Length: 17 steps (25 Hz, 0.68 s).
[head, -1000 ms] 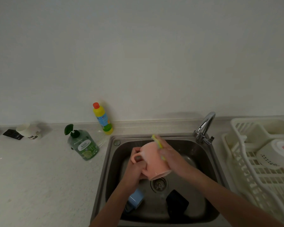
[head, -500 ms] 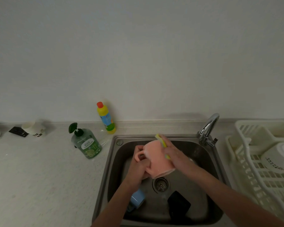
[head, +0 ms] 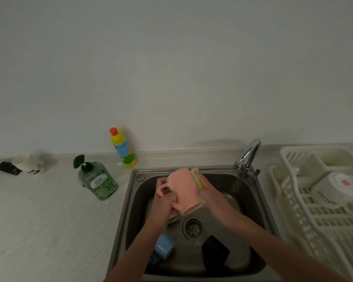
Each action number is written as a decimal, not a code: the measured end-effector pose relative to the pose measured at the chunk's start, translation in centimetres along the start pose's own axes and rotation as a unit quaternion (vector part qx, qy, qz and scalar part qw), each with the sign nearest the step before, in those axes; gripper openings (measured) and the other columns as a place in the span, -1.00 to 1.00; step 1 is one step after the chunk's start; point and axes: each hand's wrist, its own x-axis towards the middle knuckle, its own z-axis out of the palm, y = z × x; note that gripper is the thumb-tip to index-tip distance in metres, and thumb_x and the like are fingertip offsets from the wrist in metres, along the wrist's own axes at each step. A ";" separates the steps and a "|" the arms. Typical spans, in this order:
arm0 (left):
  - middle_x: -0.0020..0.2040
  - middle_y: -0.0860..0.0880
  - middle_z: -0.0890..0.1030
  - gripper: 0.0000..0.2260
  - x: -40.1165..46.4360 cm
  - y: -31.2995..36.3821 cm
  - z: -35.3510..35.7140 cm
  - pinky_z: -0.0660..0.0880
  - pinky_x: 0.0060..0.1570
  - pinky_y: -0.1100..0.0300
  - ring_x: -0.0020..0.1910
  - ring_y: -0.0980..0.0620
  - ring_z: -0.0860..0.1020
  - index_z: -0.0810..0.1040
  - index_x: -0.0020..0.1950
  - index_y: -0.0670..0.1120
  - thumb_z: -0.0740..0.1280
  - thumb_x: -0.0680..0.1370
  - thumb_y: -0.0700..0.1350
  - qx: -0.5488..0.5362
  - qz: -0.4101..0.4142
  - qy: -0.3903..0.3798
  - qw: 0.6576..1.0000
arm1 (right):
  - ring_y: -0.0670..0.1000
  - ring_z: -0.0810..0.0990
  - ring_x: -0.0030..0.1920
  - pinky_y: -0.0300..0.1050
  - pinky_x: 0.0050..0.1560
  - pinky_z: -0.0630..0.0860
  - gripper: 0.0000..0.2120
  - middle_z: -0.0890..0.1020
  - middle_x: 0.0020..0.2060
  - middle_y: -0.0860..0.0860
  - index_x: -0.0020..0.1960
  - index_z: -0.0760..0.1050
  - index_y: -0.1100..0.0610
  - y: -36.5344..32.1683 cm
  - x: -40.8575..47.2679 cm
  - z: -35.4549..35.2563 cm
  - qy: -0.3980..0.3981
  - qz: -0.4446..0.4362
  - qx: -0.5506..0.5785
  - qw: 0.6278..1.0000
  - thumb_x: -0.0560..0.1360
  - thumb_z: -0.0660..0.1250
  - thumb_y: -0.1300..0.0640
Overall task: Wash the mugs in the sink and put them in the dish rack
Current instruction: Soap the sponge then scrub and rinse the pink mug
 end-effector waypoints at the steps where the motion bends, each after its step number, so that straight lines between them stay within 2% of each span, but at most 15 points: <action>1: -0.03 -0.17 0.55 -0.55 0.1 -0.1 0.1 0.55 -0.33 0.04 -0.10 -0.10 0.55 0.40 0.14 -0.10 0.24 0.25 -0.26 0.027 0.000 0.006 1.000 | -0.09 0.19 0.51 -0.21 0.44 0.20 -0.43 0.10 0.56 -0.16 0.53 0.05 -0.26 -0.6 -0.6 0.9 0.013 -0.012 -0.018 1.000 0.53 0.04 -0.07; 3: -0.12 -0.14 0.57 -0.63 -0.1 -0.4 0.4 0.56 -0.25 -0.05 -0.18 -0.06 0.56 0.40 0.09 -0.06 0.29 0.30 -0.22 0.097 0.008 -0.006 0.995 | -0.07 -0.03 0.58 -0.13 0.52 0.03 -0.40 0.03 0.59 -0.11 0.58 0.10 -0.08 -1.6 -1.1 1.9 0.034 -0.049 -0.111 0.992 0.54 -0.02 -0.12; 4: -0.15 -0.11 0.58 -0.66 -0.4 -0.5 0.6 0.54 -0.23 -0.03 -0.19 -0.04 0.57 0.41 0.08 -0.05 0.32 0.32 -0.19 0.119 0.015 -0.021 0.993 | -0.08 -0.07 0.58 -0.08 0.54 0.00 -0.38 0.02 0.59 -0.12 0.58 0.12 -0.05 -1.8 -0.7 1.9 0.044 -0.074 -0.133 0.987 0.53 -0.05 -0.13; 6: -0.14 -0.08 0.59 -0.63 -1.0 -0.6 0.6 0.54 -0.25 0.03 -0.17 -0.04 0.58 0.40 0.10 -0.04 0.32 0.31 -0.18 0.124 0.007 -0.045 0.991 | -0.09 -0.06 0.57 -0.04 0.56 0.03 -0.32 0.03 0.56 -0.16 0.57 0.13 -0.05 -2.1 -0.2 1.1 0.018 -0.072 -0.094 0.993 0.46 -0.03 -0.14; 7: -0.09 -0.09 0.57 -0.60 -1.1 -0.5 0.5 0.54 -0.28 0.04 -0.14 -0.05 0.58 0.39 0.12 -0.04 0.29 0.29 -0.20 0.104 -0.006 -0.045 0.994 | -0.08 0.01 0.56 -0.05 0.55 0.08 -0.32 0.04 0.56 -0.17 0.56 0.13 -0.12 -1.7 -0.1 0.4 0.007 -0.046 -0.042 0.998 0.43 0.01 -0.12; 9: 0.01 -0.12 0.52 -0.54 -1.3 -0.5 0.3 0.54 -0.32 0.04 -0.05 -0.10 0.55 0.38 0.14 -0.06 0.22 0.24 -0.24 0.043 -0.027 -0.027 0.998 | -0.09 0.13 0.54 -0.10 0.50 0.18 -0.36 0.11 0.54 -0.24 0.47 0.13 -0.31 -0.8 -0.7 -0.3 0.017 -0.005 0.026 1.000 0.41 0.08 0.02; 10: 0.03 -0.13 0.51 -0.53 -1.3 -0.6 0.2 0.55 -0.32 0.03 -0.02 -0.12 0.54 0.37 0.14 -0.06 0.21 0.23 -0.25 0.019 -0.032 -0.016 0.999 | -0.12 0.10 0.55 -0.15 0.51 0.14 -0.37 0.12 0.53 -0.29 0.47 0.14 -0.31 -0.6 -1.5 0.0 0.009 -0.004 0.043 0.999 0.44 0.09 0.07; 11: 0.01 -0.13 0.51 -0.54 -1.2 -0.8 0.0 0.56 -0.32 0.02 -0.04 -0.11 0.55 0.37 0.12 -0.06 0.21 0.23 -0.25 0.005 -0.040 -0.007 0.999 | -0.17 0.02 0.56 -0.20 0.53 0.06 -0.39 0.08 0.54 -0.29 0.51 0.15 -0.25 -0.5 -2.2 0.8 -0.003 -0.011 0.048 0.999 0.49 0.08 0.10; 13: -0.10 -0.11 0.51 -0.60 -1.5 -1.3 -0.3 0.53 -0.36 0.09 -0.20 -0.01 0.57 0.37 0.10 -0.07 0.22 0.27 -0.25 0.010 -0.050 -0.015 0.999 | -0.22 -0.14 0.56 -0.26 0.53 -0.08 -0.44 0.00 0.58 -0.17 0.56 0.14 -0.08 -1.0 -2.8 2.1 -0.019 -0.047 -0.019 0.999 0.55 0.01 0.05; 14: -0.14 -0.10 0.52 -0.61 -1.8 -1.7 -0.5 0.52 -0.38 0.12 -0.26 0.04 0.57 0.37 0.10 -0.07 0.23 0.29 -0.25 0.024 -0.053 -0.030 0.998 | -0.21 -0.15 0.56 -0.25 0.53 -0.11 -0.43 0.00 0.58 -0.13 0.55 0.12 -0.08 -1.2 -2.5 2.3 -0.014 -0.072 -0.043 0.996 0.53 -0.02 -0.01; 16: -0.14 -0.08 0.53 -0.60 -2.3 -2.2 -0.6 0.52 -0.37 0.11 -0.27 0.06 0.57 0.37 0.14 -0.09 0.25 0.30 -0.24 0.047 -0.062 -0.052 0.996 | -0.14 -0.04 0.57 -0.18 0.55 -0.01 -0.40 0.03 0.56 -0.15 0.52 0.02 -0.15 -1.4 -1.5 1.9 -0.032 -0.054 -0.034 0.997 0.48 -0.02 -0.06; 17: -0.10 -0.08 0.55 -0.57 -2.5 -2.6 -0.7 0.53 -0.34 0.09 -0.23 0.05 0.59 0.37 0.18 -0.10 0.26 0.30 -0.24 0.044 -0.067 -0.051 0.995 | -0.09 0.11 0.55 -0.12 0.52 0.13 -0.38 0.06 0.56 -0.14 0.52 -0.01 -0.18 -0.5 -1.1 1.6 -0.030 -0.029 -0.003 0.999 0.47 0.00 -0.02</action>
